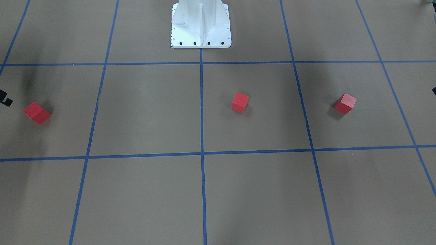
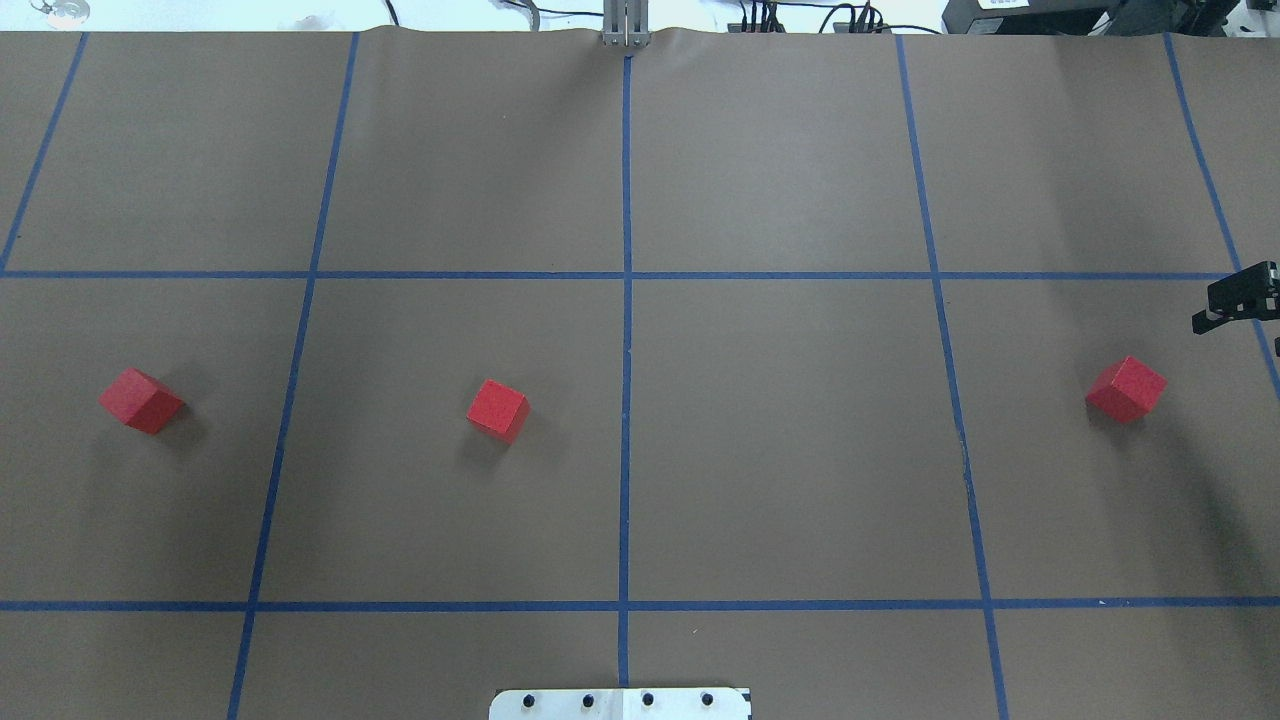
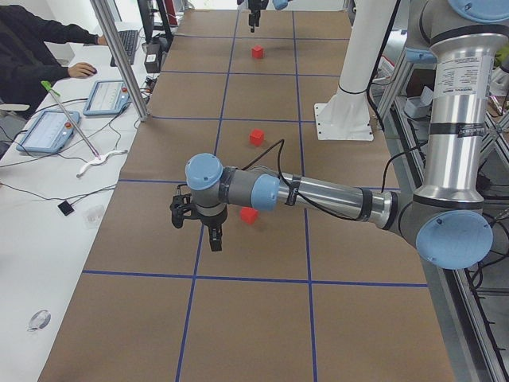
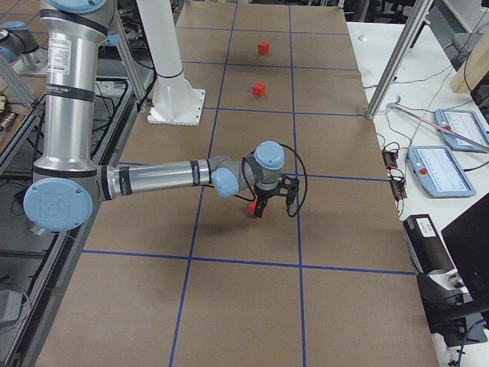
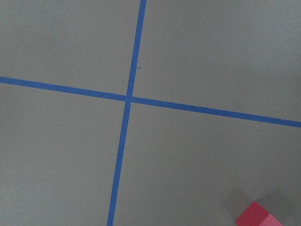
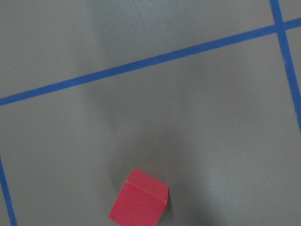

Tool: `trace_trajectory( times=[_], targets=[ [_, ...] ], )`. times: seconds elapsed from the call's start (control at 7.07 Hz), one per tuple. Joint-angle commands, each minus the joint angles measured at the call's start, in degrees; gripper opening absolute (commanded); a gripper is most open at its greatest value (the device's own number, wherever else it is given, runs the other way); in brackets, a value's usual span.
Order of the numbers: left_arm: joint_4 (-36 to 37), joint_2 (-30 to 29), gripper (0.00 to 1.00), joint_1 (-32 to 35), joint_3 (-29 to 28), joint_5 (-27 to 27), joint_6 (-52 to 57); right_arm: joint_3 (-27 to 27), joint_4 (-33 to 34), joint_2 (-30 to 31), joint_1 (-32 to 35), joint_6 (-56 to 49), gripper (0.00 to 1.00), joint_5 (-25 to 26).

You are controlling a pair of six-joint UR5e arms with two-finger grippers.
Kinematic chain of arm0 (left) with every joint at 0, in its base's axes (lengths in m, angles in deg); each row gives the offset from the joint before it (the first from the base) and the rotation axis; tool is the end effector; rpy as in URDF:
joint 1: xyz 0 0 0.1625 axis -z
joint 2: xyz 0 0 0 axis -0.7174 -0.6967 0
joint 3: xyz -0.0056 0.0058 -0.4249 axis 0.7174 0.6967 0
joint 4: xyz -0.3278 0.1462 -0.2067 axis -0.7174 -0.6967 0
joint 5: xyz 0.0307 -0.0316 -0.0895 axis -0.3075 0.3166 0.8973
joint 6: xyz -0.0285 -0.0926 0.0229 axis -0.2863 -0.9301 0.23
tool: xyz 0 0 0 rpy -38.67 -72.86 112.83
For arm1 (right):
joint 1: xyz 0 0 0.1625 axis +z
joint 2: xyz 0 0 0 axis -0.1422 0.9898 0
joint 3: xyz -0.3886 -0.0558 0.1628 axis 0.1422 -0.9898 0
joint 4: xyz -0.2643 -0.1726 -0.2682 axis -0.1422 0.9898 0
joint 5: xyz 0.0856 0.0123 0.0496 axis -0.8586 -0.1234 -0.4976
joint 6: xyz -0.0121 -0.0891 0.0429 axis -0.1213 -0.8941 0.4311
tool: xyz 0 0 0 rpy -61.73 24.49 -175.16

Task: Form red blocks into L shape at center
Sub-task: 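Lower the right gripper onto the red cube nearest it and grasp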

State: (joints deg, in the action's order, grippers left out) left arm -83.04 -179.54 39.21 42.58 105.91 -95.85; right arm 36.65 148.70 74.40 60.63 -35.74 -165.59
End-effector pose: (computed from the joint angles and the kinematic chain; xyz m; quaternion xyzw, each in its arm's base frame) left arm -0.0167 -0.5029 0.5684 -0.0084 0.4065 -0.0703 0.9109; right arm -0.1081 -0.4496 0.5717 -0.0632 -0.4195 0.1335 0.8957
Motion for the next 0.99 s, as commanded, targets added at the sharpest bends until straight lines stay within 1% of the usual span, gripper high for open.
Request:
trace_trajectory(
  times=[0.0, 0.14, 0.28, 0.42, 0.57, 0.85],
  targets=[
    [-0.11, -0.07, 1.0, -0.06, 0.43, 0.13, -0.12, 0.16, -0.56, 0.29, -2.88, 6.33, 0.98, 2.62],
    [-0.19, -0.07, 1.0, 0.03, 0.52, 0.13, -0.21, 0.07, -0.56, 0.38, -3.41, 9.14, 0.95, 2.82],
    [-0.8, -0.07, 1.0, -0.06, 0.69, 0.13, -0.39, 0.25, -0.64, 0.2, -5.16, 14.21, 0.94, 3.43],
    [-0.81, -0.07, 1.0, 0.03, 1.04, 0.05, -0.3, 0.07, -1.51, 0.2, -7.18, 16.61, 0.95, 5.44],
    [-0.81, 0.01, 1.0, 0.03, 1.05, 0.05, -0.21, -0.02, -1.61, 0.11, -7.37, 18.9, 0.98, 5.72],
    [-0.9, -0.07, 1.0, -0.06, 0.52, 0.05, 0.14, -0.36, -1.78, -0.15, -7.29, 19.45, 0.98, 5.81]
  ],
)
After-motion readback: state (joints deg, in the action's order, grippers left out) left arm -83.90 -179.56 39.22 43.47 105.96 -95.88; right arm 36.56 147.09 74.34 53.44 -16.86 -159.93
